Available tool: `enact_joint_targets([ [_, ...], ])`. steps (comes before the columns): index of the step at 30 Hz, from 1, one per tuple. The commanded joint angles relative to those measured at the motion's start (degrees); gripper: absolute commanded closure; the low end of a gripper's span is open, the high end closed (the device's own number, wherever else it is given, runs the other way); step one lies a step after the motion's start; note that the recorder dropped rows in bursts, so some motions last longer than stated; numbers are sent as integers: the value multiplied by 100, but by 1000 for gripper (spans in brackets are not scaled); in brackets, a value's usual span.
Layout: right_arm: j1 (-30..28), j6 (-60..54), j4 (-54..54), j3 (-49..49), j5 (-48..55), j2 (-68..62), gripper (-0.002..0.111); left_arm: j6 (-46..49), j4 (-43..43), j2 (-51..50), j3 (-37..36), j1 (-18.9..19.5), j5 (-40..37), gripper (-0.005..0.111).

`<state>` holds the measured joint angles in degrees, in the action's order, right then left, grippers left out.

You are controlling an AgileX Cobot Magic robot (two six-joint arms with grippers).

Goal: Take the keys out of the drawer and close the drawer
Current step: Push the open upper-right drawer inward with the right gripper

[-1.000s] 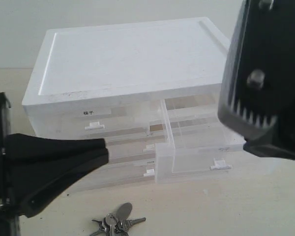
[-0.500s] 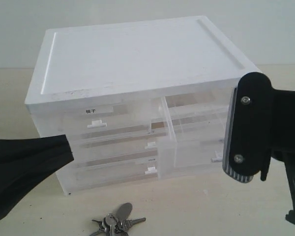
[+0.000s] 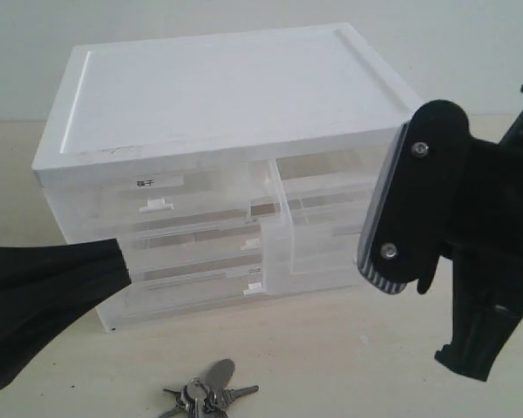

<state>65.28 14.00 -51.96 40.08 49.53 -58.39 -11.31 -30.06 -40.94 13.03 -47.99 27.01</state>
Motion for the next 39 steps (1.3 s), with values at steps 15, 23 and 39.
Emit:
enact_joint_targets([
  [15,-13,-1923,1866,-273,-546,859,108,8,74,-16,-30,4,-90,102],
  [23,-13,-1511,919,-668,-1020,369,108,8,74,-16,-30,4,-90,102],
  [39,-13,891,-1988,-668,-781,-96,108,-40,74,-16,-30,4,-91,102],
])
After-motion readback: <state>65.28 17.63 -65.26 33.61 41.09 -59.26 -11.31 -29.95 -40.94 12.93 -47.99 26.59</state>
